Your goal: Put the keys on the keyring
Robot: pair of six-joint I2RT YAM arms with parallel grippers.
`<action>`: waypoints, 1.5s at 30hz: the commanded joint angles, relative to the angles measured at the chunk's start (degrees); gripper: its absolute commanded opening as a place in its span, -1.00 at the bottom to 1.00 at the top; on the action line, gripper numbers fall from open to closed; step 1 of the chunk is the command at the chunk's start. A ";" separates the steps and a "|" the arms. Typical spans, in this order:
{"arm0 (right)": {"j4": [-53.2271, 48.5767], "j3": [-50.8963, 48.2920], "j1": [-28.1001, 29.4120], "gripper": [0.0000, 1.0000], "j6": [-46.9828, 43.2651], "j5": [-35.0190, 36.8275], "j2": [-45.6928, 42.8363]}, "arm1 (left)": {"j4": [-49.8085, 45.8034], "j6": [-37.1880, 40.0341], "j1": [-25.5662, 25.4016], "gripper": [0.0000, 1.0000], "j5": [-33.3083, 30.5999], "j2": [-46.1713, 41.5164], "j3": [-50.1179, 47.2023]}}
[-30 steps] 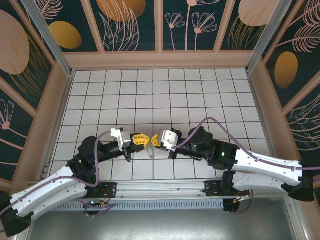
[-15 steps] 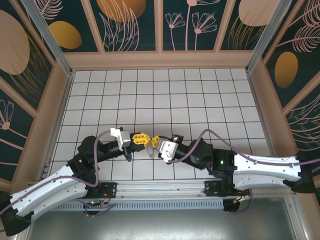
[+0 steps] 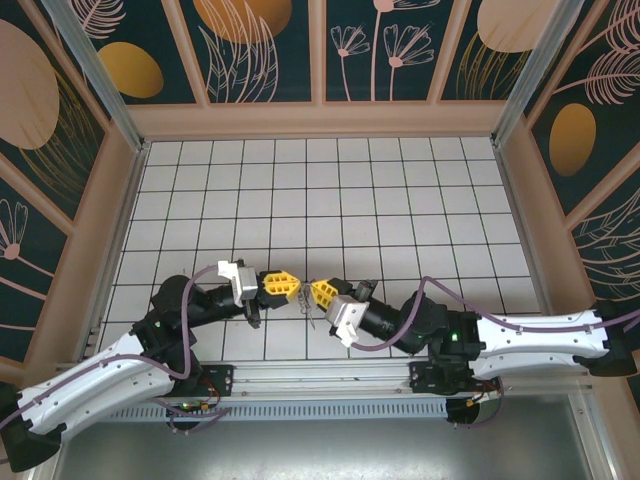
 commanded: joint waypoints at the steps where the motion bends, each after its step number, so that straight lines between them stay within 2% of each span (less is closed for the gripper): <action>1: 3.86 1.47 0.28 -1.00 -1.74 4.77 0.72 | 0.74 0.03 0.67 -1.00 -0.97 -0.83 0.37; 8: 6.19 2.11 0.28 -1.00 -5.11 8.15 4.38 | 0.36 -0.49 0.64 -1.00 0.09 -0.45 0.78; 15: 10.65 1.87 -0.72 -1.00 -8.31 7.23 4.97 | -0.09 -0.73 0.66 -1.00 1.47 1.65 1.60; 25: 18.21 1.86 -1.01 -1.00 -18.10 11.31 8.26 | -2.70 -1.02 0.64 -1.00 2.84 3.87 3.29; 34: 14.92 1.66 -2.16 -1.00 -14.33 7.37 4.49 | -4.35 0.17 0.66 -1.00 1.43 2.21 3.44; 37: 6.98 3.24 -3.58 -1.00 -7.91 2.59 2.25 | -4.55 0.47 0.61 -1.00 1.50 1.29 3.47; 38: 3.54 3.72 -4.45 -0.96 -4.58 0.37 1.13 | -4.77 0.55 0.67 -1.00 1.57 1.03 3.57; 41: -5.90 4.45 -7.77 -0.47 4.96 -10.17 -2.99 | -6.25 1.21 0.61 -1.00 1.76 0.45 4.03; 42: -8.13 4.59 -9.06 -0.36 8.19 -13.75 -4.12 | -6.85 1.48 0.62 -1.00 1.69 0.46 4.29; 45: -11.45 4.04 -11.50 -0.18 14.27 -19.86 -6.45 | -8.34 2.45 0.66 -1.00 1.55 0.24 5.19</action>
